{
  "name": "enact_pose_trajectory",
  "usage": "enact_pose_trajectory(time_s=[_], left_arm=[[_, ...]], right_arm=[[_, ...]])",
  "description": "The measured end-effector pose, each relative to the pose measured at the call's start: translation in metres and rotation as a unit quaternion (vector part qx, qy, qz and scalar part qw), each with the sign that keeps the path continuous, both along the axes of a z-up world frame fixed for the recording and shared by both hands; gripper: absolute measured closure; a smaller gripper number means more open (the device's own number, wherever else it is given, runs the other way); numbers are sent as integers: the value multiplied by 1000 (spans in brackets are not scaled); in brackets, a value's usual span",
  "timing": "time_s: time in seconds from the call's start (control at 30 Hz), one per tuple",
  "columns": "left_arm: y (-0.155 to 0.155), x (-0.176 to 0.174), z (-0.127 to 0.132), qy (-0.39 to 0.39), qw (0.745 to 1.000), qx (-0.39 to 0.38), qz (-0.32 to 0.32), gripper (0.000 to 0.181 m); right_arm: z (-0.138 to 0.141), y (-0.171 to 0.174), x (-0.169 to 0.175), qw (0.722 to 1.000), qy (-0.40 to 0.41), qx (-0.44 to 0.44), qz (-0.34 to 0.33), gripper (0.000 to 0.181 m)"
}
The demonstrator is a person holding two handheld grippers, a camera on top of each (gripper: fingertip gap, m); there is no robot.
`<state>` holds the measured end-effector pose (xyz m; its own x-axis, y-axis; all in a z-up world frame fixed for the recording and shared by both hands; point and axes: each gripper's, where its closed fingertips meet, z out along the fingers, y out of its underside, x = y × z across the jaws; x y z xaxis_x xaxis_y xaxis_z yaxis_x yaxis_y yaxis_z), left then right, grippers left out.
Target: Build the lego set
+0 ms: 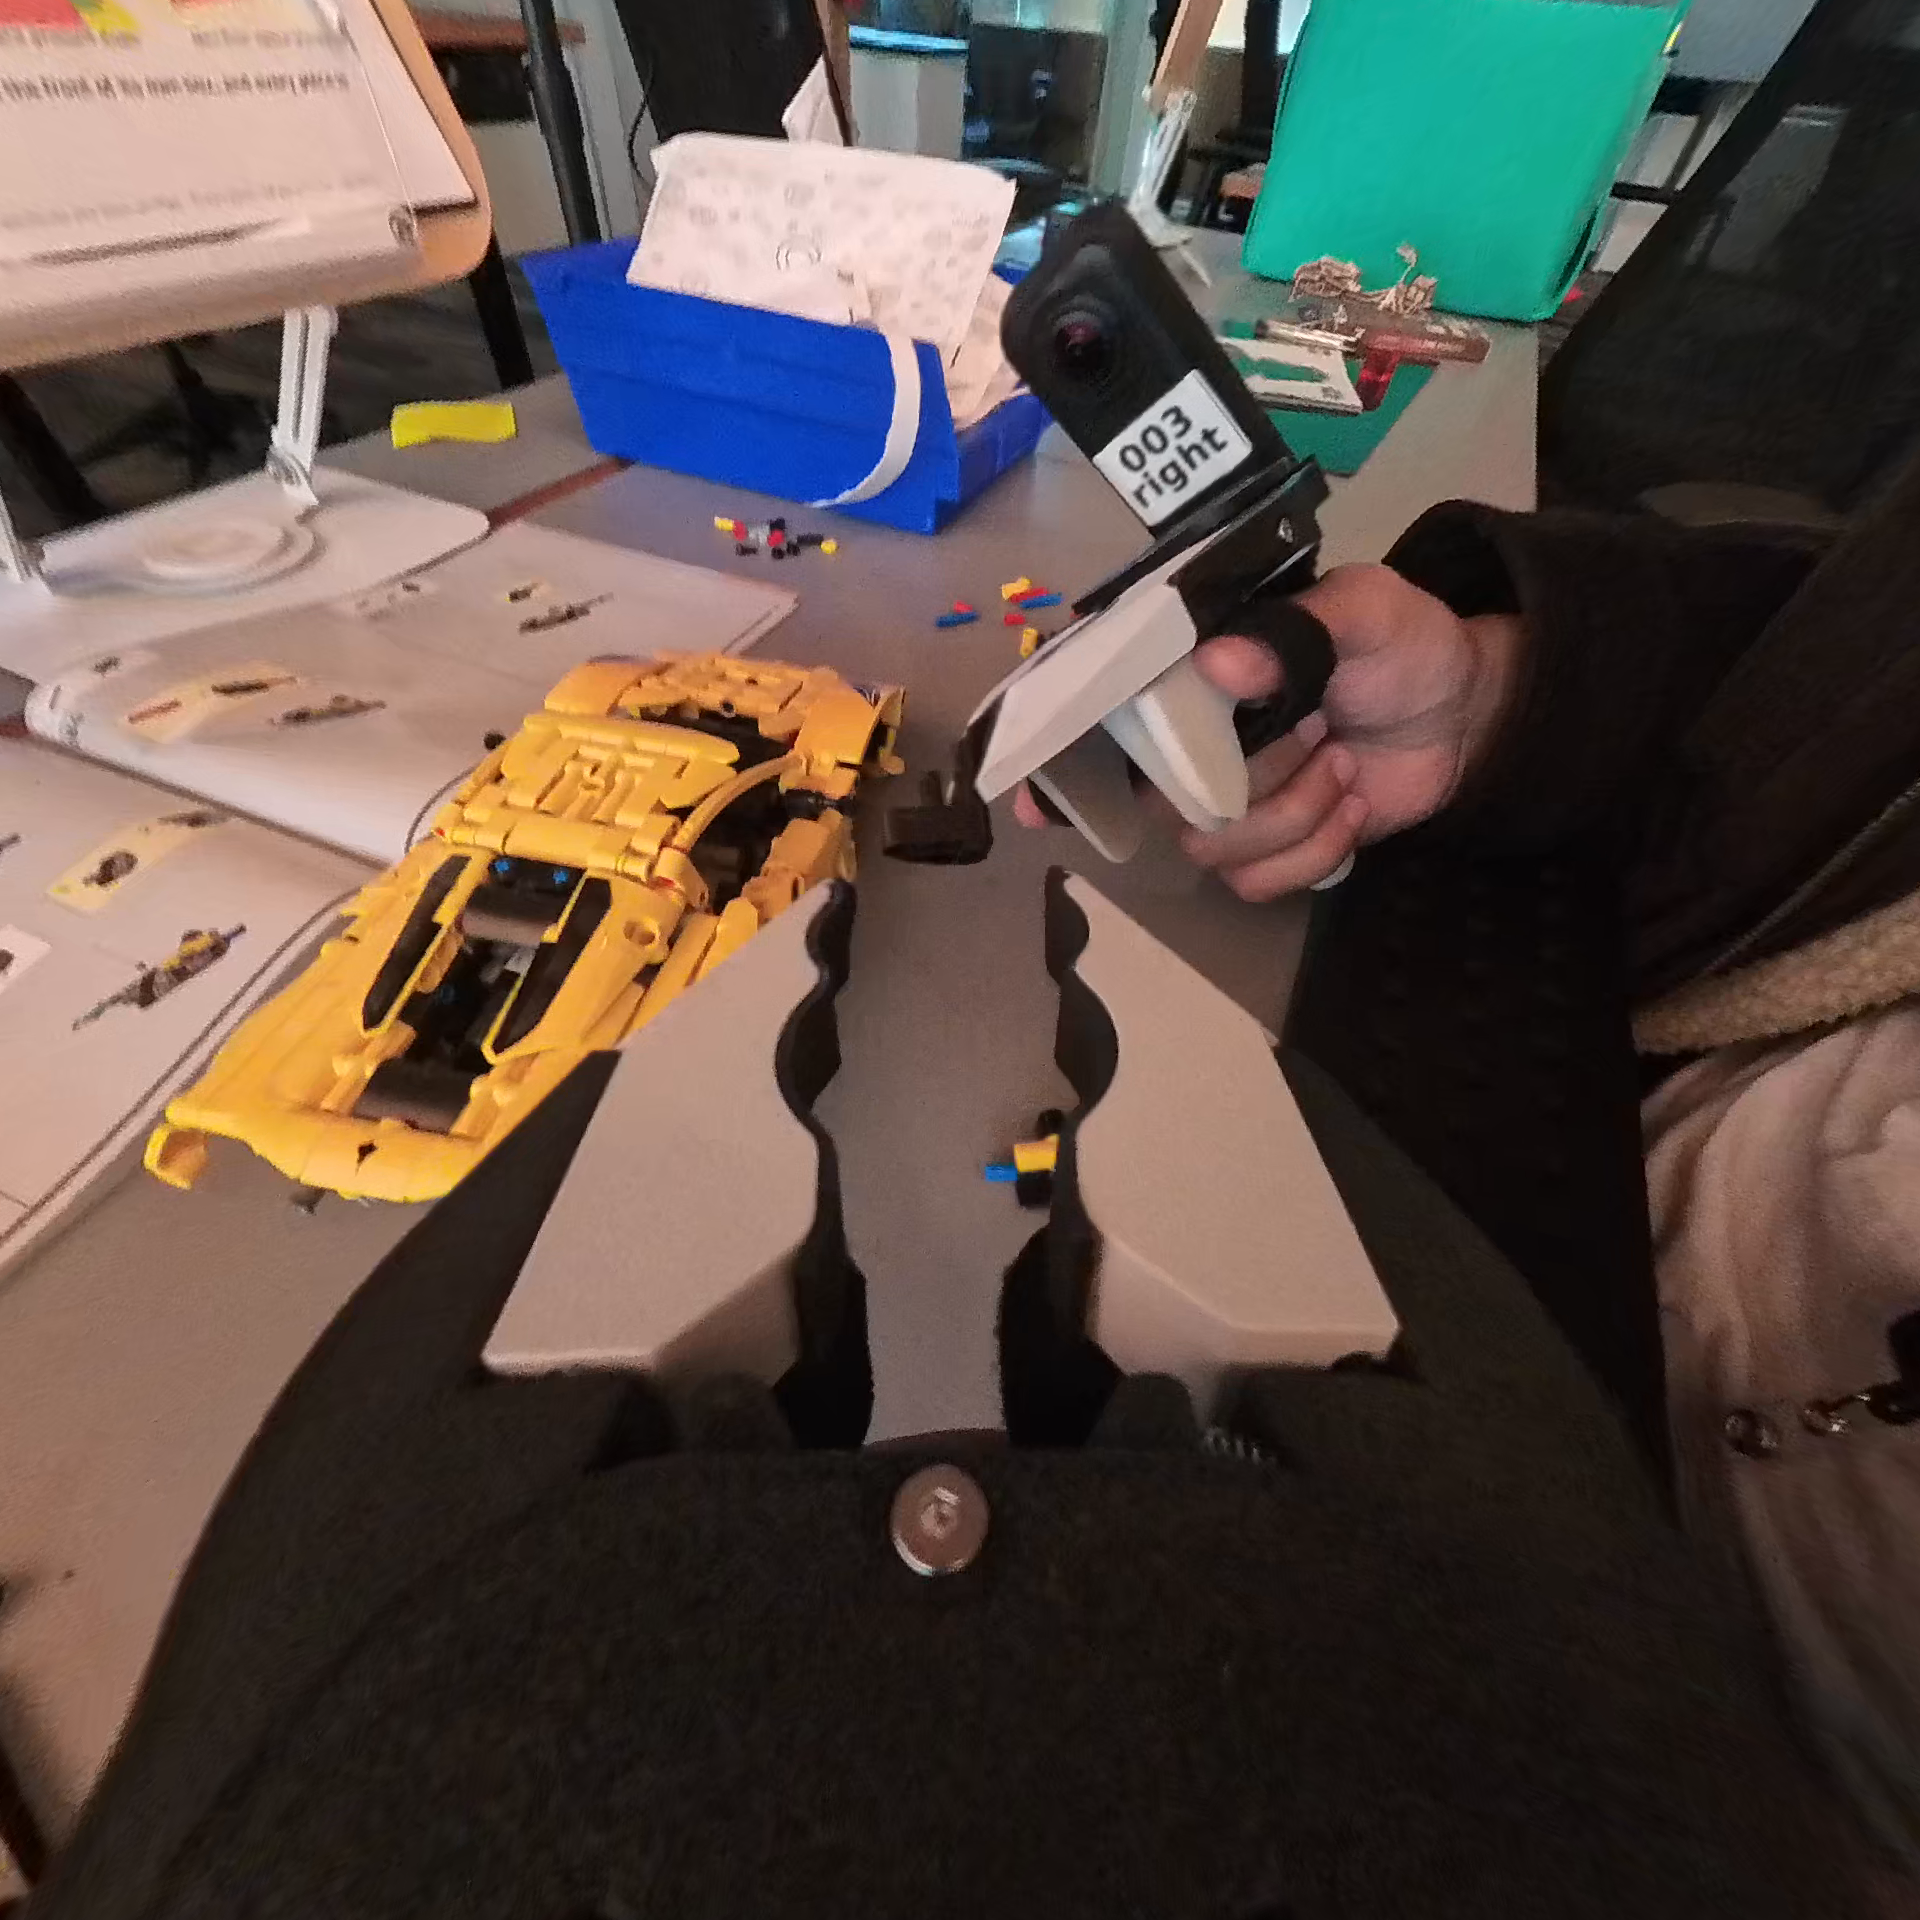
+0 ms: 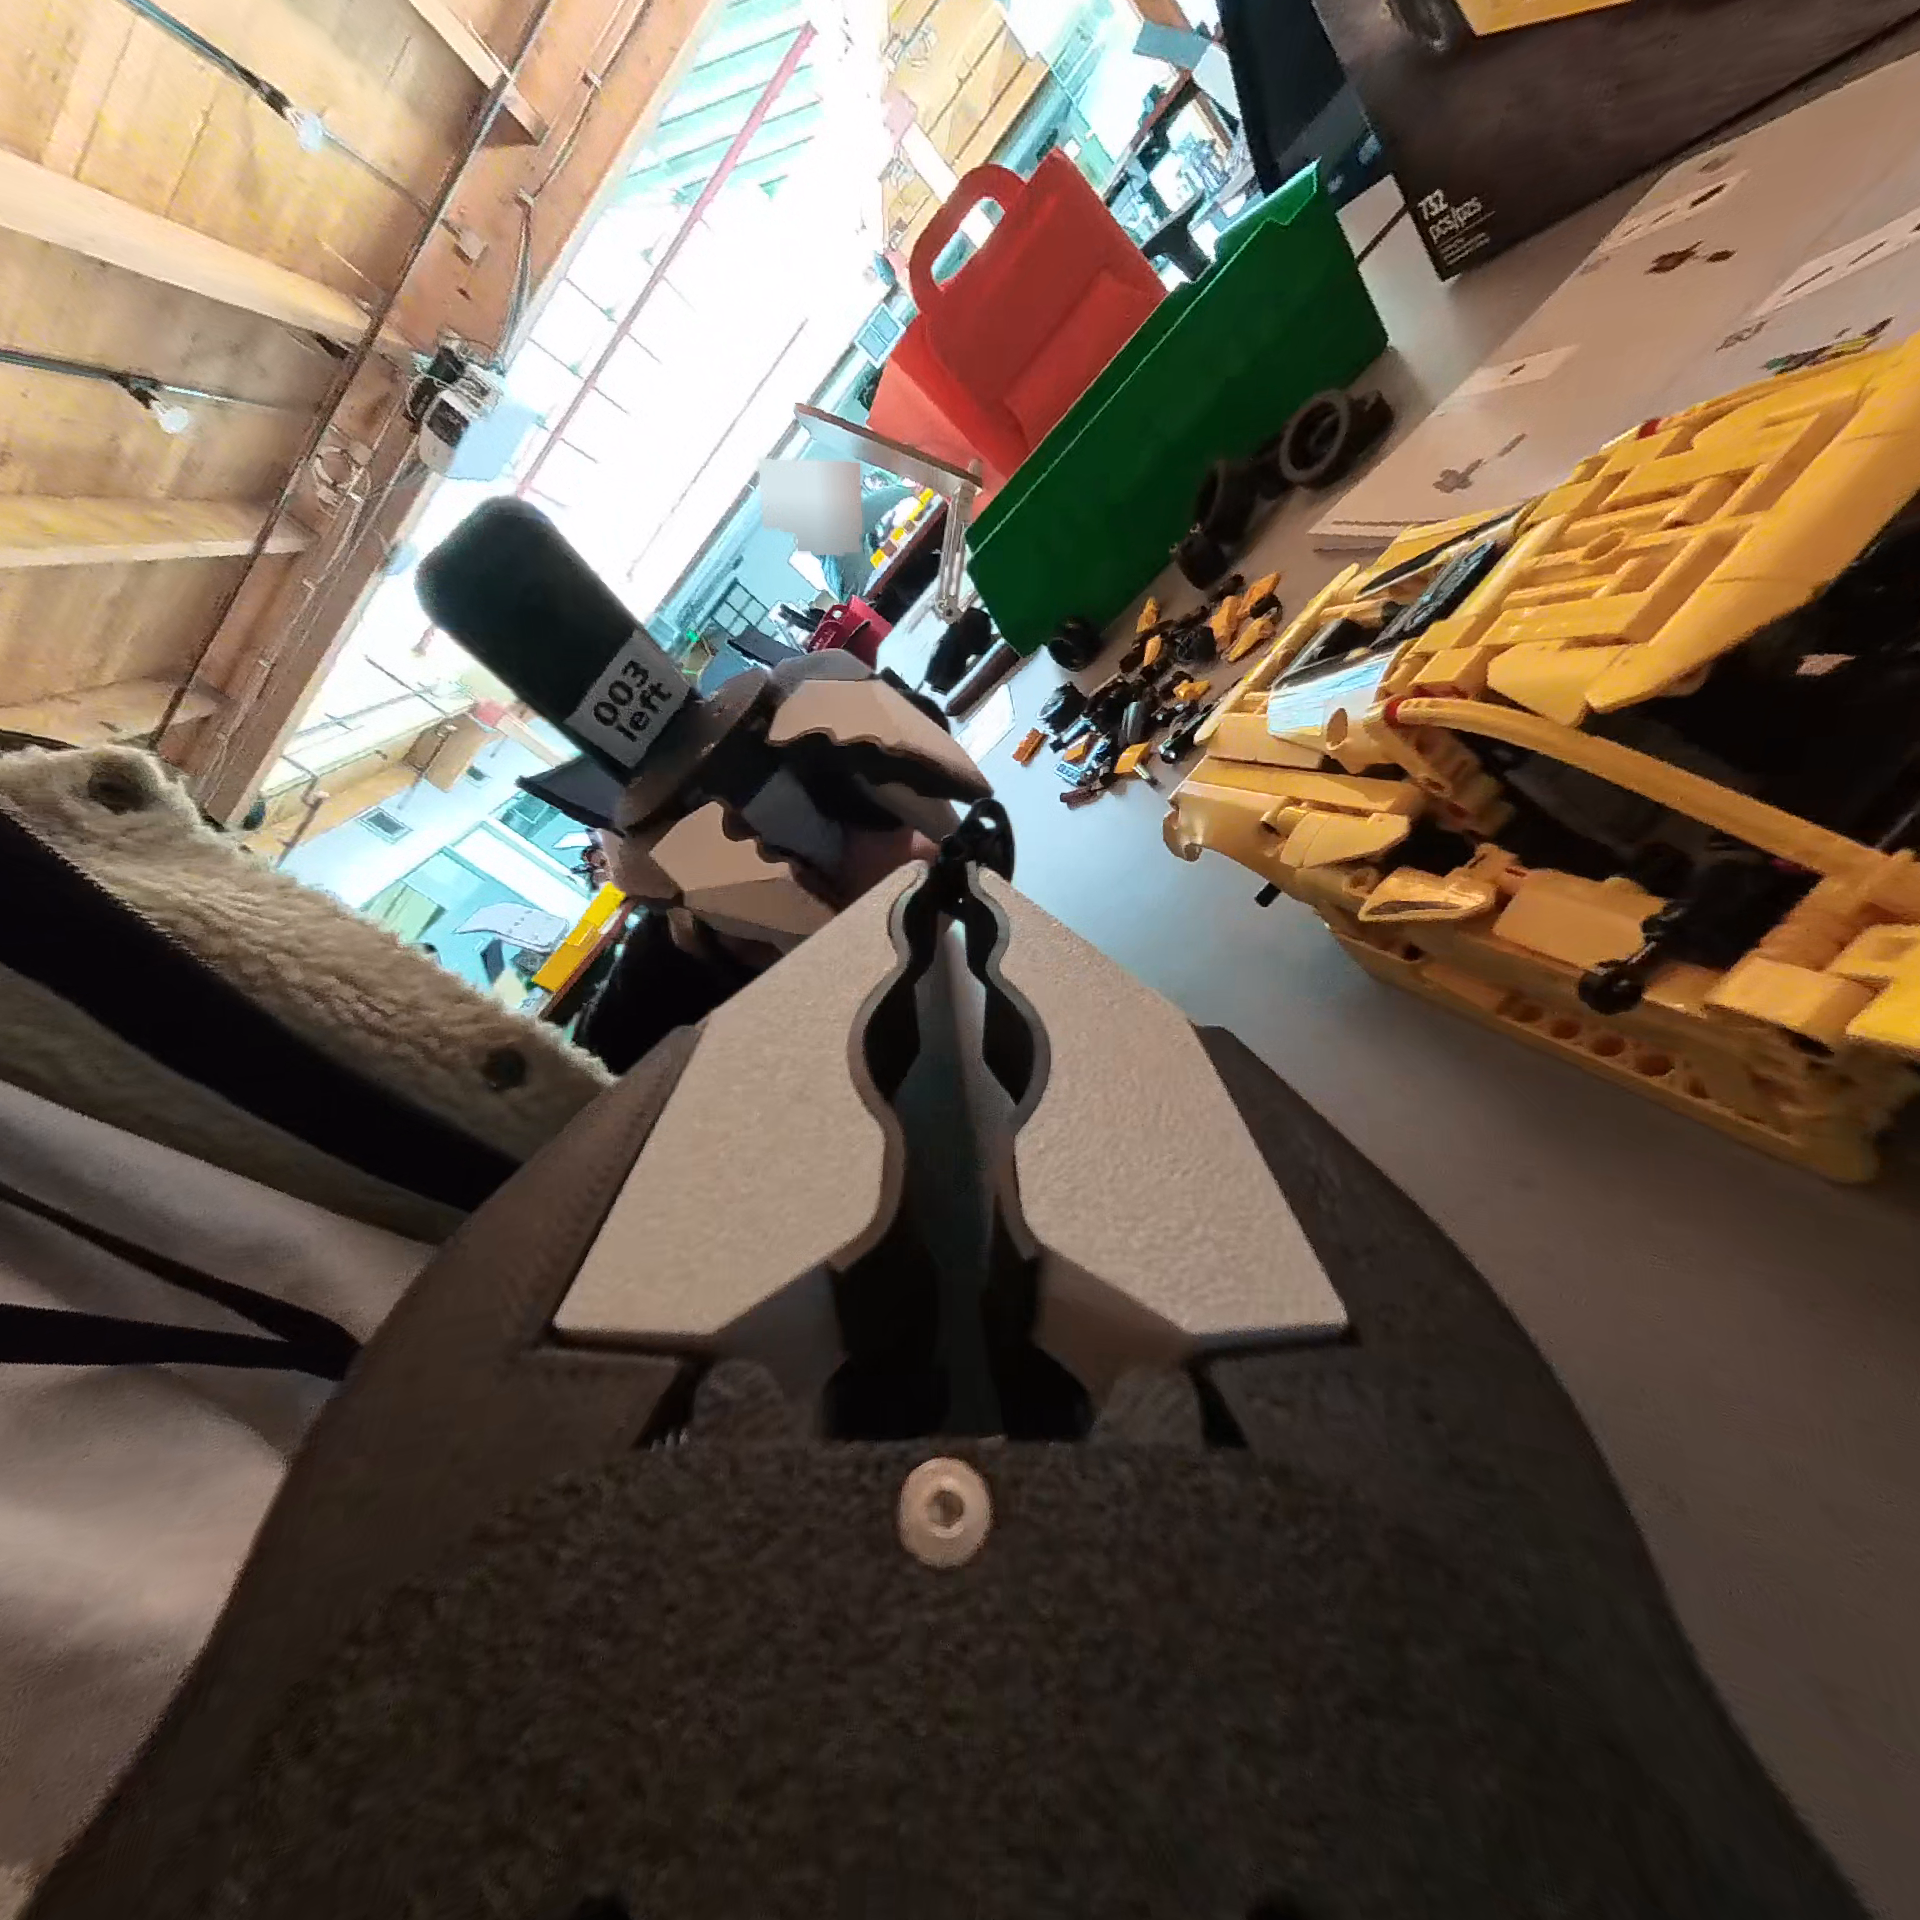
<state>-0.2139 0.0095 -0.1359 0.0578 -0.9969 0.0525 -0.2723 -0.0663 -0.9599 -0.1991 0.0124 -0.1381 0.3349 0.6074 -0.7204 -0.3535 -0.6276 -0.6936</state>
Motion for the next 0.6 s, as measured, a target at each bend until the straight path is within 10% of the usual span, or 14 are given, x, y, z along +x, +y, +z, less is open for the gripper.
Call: enact_pose_trajectory(time_s=[0.6], left_arm=[[5, 2, -14, 42, 998, 39, 4, 143]], right_arm=[[-10, 3, -6, 999, -53, 8, 11, 178]])
